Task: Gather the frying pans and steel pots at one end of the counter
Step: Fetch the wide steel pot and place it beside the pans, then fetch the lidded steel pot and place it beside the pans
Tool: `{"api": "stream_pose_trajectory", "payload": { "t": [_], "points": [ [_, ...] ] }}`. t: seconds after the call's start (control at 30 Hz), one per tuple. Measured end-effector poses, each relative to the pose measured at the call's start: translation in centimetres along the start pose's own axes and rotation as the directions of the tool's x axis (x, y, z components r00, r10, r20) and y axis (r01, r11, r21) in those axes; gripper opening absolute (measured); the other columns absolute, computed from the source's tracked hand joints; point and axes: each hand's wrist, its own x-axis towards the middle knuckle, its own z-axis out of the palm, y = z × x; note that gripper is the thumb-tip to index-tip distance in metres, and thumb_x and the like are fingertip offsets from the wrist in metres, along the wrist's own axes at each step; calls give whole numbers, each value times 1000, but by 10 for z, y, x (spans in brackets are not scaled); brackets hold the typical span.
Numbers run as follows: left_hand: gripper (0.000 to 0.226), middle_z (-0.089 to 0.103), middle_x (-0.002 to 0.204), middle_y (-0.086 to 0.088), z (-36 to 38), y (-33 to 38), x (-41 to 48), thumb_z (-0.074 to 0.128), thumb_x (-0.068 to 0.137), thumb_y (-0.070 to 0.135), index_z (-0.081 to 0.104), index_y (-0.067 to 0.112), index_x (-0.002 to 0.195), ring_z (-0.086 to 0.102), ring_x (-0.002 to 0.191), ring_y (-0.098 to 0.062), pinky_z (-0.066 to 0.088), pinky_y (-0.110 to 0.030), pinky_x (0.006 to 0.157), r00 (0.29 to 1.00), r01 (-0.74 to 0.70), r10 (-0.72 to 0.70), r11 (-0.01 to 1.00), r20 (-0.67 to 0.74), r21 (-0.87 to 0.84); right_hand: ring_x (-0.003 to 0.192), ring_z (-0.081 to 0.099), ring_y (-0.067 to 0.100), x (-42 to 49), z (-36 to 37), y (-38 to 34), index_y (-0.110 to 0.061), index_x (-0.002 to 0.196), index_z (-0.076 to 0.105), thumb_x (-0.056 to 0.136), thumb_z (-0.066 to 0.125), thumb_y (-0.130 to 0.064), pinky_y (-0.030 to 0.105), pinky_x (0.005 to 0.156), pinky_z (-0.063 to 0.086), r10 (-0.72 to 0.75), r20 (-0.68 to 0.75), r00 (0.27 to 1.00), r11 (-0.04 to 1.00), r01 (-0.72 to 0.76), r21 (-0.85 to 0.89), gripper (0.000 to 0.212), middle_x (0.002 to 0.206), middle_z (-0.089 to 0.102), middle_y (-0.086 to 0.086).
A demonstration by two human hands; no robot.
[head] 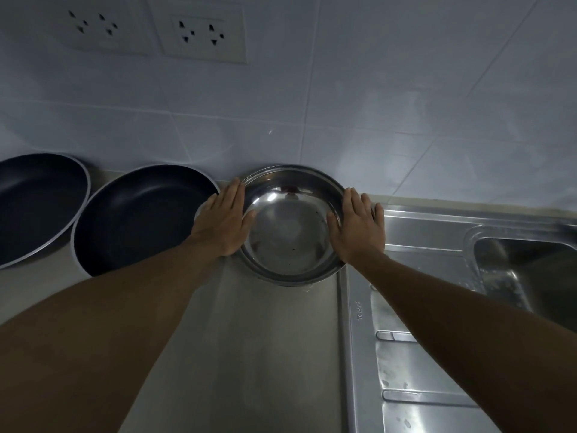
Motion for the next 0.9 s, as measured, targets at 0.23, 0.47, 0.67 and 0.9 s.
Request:
{"api": "stream_pose_trajectory", "payload": {
  "t": [0.23, 0.47, 0.67, 0.9],
  "points": [
    [73, -8, 168, -7, -11, 1, 1, 13, 103, 54, -5, 9, 158, -6, 155, -21, 2, -41, 125, 999, -17, 17, 1000, 32, -8, 158, 1, 31, 3, -4, 1, -14, 163, 7, 102, 17, -62, 50, 127, 0, -17, 49, 999, 999, 15, 30, 78, 172, 8, 9],
    [63, 23, 163, -9, -47, 18, -17, 25, 102, 50, 23, 13, 153, 18, 151, -26, 18, -44, 121, 998, -67, 65, 995, -24, -76, 152, 23, 40, -10, -35, 3, -20, 151, 38, 99, 21, -68, 61, 125, 8, -31, 24, 999, 984, 26, 176, 73, 156, 43, 14],
    [62, 42, 150, 1, -76, 46, -52, 17, 95, 61, 36, 26, 144, 45, 135, -26, 39, -46, 105, 995, -93, 94, 993, 19, -69, 140, 45, 30, -50, -65, 10, -26, 137, 54, 92, 15, -79, 62, 121, 18, -53, 6, 999, 957, 49, 285, 80, 141, 60, 6],
    [51, 48, 149, 4, -105, 90, -86, 29, 97, 61, 51, 32, 133, 39, 141, -24, 32, -40, 106, 984, -159, 172, 961, 41, -226, 147, 37, 30, -126, -99, 40, -26, 154, 39, 92, 18, -80, 60, 122, 10, 73, 1, 997, 943, -70, 326, 85, 152, 53, 8]
  ]
}}
